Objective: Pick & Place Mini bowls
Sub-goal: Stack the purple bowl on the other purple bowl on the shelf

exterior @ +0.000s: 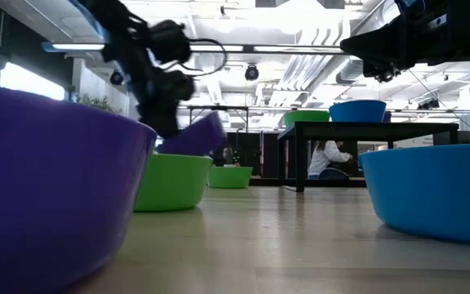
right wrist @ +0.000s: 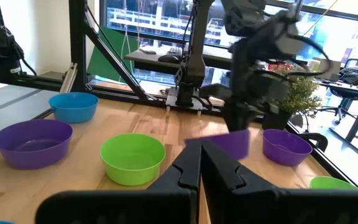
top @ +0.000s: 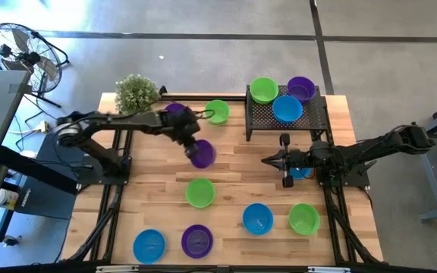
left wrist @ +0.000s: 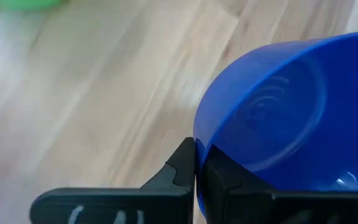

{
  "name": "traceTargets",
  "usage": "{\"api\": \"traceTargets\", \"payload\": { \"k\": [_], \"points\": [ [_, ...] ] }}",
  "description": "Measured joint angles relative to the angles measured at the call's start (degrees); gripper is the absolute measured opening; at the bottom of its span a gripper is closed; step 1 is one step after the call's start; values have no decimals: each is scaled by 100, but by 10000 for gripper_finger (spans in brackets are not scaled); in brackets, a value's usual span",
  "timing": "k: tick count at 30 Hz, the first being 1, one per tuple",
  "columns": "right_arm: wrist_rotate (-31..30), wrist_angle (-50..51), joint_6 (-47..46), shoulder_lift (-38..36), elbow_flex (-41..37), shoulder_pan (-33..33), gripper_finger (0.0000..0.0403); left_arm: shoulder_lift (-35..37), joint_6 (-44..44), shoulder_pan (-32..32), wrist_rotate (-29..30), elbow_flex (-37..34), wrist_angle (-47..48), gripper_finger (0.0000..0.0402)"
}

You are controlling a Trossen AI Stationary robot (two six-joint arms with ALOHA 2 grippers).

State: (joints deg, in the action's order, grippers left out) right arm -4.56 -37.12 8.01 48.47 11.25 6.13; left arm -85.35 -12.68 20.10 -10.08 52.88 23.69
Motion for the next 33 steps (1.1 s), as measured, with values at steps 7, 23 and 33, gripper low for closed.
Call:
{"api": "traceTargets", "payload": {
  "k": [7, 23, 33],
  "points": [
    [-22, 2, -2, 0, 0, 0, 0, -1207, 334, -22, -316, 810, 19, 1],
    [-279, 81, -2, 0, 0, 0, 0, -1676, 549, -24, -285, 1172, 45, 58],
    [-280, 85, -7, 0, 0, 0, 0, -1006, 973, -144, 217, 1172, 69, 69]
  ]
}}
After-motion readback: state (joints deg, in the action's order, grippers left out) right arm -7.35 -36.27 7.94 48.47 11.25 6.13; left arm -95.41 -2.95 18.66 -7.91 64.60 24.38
